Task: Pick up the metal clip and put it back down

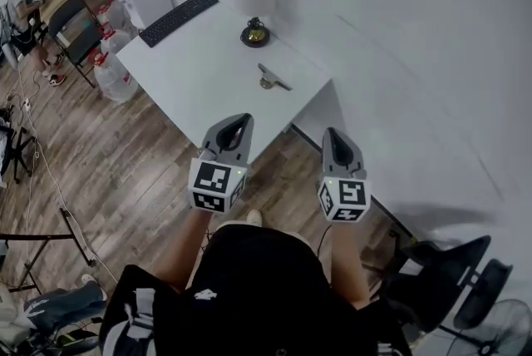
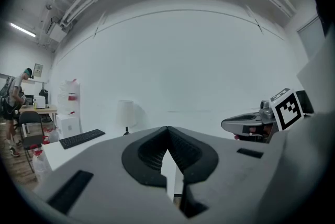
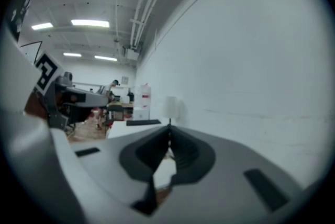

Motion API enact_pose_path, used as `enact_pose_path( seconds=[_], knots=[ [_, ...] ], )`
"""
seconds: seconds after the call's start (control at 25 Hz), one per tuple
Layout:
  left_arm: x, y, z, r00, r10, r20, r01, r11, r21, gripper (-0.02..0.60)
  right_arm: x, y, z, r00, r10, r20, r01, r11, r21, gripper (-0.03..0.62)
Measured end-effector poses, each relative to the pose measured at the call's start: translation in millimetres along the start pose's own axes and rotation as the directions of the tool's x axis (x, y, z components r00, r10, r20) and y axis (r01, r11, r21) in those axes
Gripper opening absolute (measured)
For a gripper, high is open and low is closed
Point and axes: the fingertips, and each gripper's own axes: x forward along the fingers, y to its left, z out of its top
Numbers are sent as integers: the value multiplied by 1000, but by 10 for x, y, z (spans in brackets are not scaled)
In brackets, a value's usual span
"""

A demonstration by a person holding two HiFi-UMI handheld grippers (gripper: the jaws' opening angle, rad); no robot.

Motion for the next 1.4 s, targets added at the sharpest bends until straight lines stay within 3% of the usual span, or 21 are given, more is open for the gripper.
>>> enact_pose_path(
  seconds=[0.6, 1.4],
  knots=[
    [718, 232, -207, 998, -16, -56, 15, 1000, -19, 25, 671, -291, -152, 998, 18, -52, -17, 1000, 10, 35],
    [2310, 219, -365, 983, 63, -171, -66, 998, -13, 25, 2126, -1292, -318, 977, 191, -96, -187, 981, 50, 34]
  ],
)
